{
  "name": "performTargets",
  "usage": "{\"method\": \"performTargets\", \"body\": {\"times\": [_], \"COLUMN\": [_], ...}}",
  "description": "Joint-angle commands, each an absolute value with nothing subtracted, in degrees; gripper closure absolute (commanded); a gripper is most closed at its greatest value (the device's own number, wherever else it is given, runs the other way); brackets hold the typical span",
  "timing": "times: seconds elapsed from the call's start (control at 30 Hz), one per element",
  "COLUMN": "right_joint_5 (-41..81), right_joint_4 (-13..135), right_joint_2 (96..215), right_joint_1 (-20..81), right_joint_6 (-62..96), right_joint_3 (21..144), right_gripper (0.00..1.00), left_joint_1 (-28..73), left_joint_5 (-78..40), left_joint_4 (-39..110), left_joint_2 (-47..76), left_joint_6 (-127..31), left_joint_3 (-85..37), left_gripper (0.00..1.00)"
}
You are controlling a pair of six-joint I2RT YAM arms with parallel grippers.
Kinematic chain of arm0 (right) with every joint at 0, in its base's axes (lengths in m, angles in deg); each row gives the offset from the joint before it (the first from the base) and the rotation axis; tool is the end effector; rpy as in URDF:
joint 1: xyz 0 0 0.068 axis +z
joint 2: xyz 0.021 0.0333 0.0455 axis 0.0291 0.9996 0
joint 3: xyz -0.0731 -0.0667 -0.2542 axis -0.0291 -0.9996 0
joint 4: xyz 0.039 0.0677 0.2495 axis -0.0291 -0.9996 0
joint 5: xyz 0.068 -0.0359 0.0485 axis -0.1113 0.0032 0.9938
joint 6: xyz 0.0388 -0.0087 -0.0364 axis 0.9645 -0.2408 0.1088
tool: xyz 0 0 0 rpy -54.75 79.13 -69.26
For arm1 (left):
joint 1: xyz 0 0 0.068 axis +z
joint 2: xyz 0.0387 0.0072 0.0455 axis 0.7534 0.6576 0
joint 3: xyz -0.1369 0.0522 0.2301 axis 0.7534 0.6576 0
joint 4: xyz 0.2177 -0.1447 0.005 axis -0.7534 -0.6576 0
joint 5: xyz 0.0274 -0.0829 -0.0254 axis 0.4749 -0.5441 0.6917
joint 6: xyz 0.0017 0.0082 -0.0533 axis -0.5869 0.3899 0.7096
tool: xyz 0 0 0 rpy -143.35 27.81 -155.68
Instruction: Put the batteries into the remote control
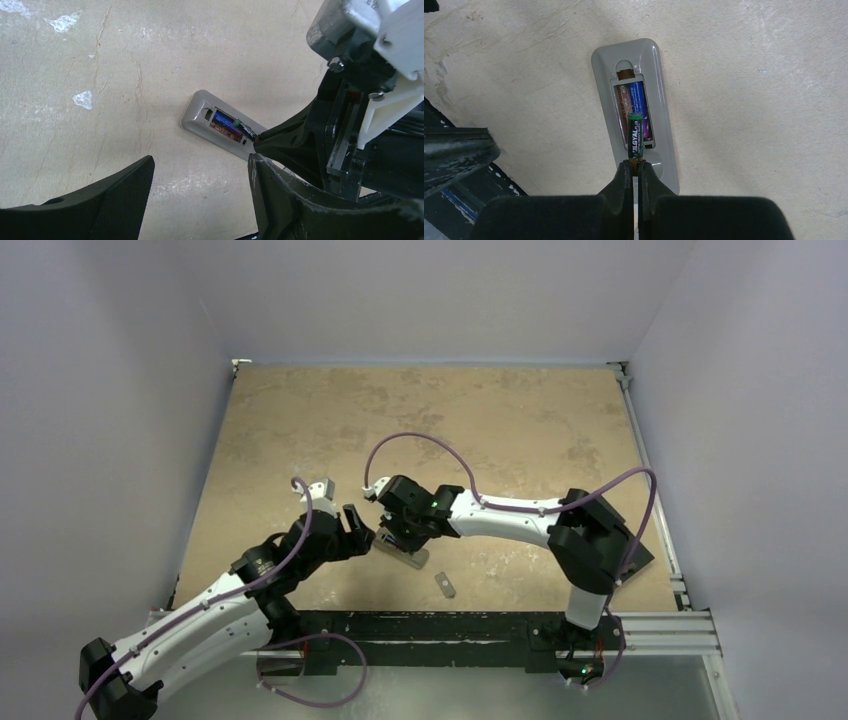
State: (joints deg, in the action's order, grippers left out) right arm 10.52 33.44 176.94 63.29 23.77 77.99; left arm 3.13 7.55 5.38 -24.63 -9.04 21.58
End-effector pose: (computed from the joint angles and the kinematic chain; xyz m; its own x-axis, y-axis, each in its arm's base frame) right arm 0.1789 0.3289 0.2018 -0.6001 -0.6202 -0.5053 -0.7527 0.6516 0.0941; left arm 0.1081 -0.0948 0.2211 -0.6637 -0.3685 -0.6510 -0.0069 0.8733 -0.4872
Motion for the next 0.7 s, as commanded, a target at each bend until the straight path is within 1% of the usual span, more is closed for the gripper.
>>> {"method": "performTargets", "body": {"times": [0.0, 0.27, 0.37, 0.67], "right_joint_5": [10.96, 10.48, 10.26, 10.3], "right_joint_4": [32.92, 32.58, 32.6, 32.45], "right_joint_2": [177.4, 178.52, 178.94, 179.96], "right_joint_1": [63.87, 64.15, 64.29, 64.46], "right_joint_6": [24.53, 24.48, 24.43, 24.25], "right_joint_3": [80.57, 81.19, 81.4, 82.41], "right_gripper": [1.0, 0.98, 0.96, 0.95], "left_joint_1": [3.46, 3.44, 3.45, 3.44], "left_joint_5": [8.16, 7.93, 7.93, 7.93], "left_joint_4": [5.61, 5.92, 6.01, 6.18], "left_joint_2": [-24.57, -23.97, -23.86, -23.67], "left_joint_6": [-7.97, -8.32, -8.33, -8.41], "left_joint_3": [21.45, 21.58, 21.56, 21.53], "left_gripper": [0.31, 0.31, 0.31, 0.31]}}
